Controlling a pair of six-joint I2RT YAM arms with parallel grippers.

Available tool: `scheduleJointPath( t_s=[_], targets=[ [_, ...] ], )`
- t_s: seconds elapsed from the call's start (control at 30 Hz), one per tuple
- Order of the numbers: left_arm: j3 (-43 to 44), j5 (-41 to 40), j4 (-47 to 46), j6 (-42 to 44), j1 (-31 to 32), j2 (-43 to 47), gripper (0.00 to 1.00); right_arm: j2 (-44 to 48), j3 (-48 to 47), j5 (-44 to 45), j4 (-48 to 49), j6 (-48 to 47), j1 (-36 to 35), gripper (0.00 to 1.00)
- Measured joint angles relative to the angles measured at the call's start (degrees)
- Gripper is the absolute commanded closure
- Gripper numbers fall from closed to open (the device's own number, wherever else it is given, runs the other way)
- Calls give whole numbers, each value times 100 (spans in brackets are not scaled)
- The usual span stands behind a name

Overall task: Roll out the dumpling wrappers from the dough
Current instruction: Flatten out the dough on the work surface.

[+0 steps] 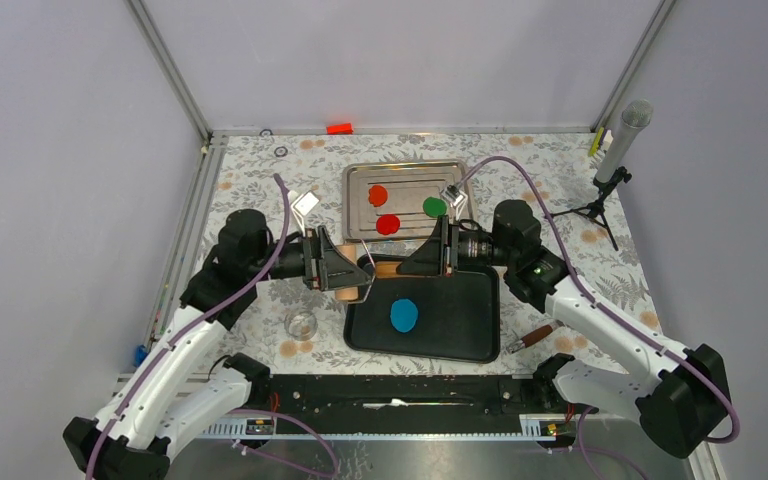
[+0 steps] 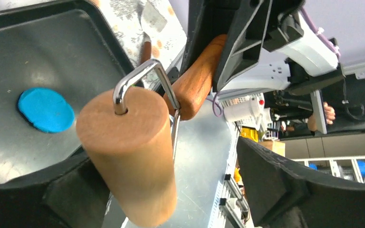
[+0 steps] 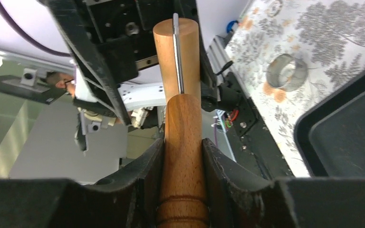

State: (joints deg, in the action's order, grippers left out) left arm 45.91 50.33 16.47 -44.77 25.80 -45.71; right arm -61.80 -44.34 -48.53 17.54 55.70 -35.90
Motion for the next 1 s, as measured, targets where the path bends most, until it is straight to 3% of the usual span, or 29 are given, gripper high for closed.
scheduleJointPath(
  t_s=[0.2,0.37,0.6,0.77,1.0],
  targets=[
    [463,-708,1132,415,-184,-7,1,188,-179,629,-1272,-358,2,100],
    [570,-1469,1510,525,-334,66,4,142,-348,1401,-2859,-603,7,100],
    [-350,-2380,1528,415,-326,-310,12,-264,-343,1840,-4439,-629,7,100],
    [-1154,-2909,1543,177,24,-739,13,-372,-339,2028,-4776,-529,44,100],
    [-1178,-3453,1239,39,455,-1237,20,-581,-227,2114,-4699,-254,83,100]
  ],
)
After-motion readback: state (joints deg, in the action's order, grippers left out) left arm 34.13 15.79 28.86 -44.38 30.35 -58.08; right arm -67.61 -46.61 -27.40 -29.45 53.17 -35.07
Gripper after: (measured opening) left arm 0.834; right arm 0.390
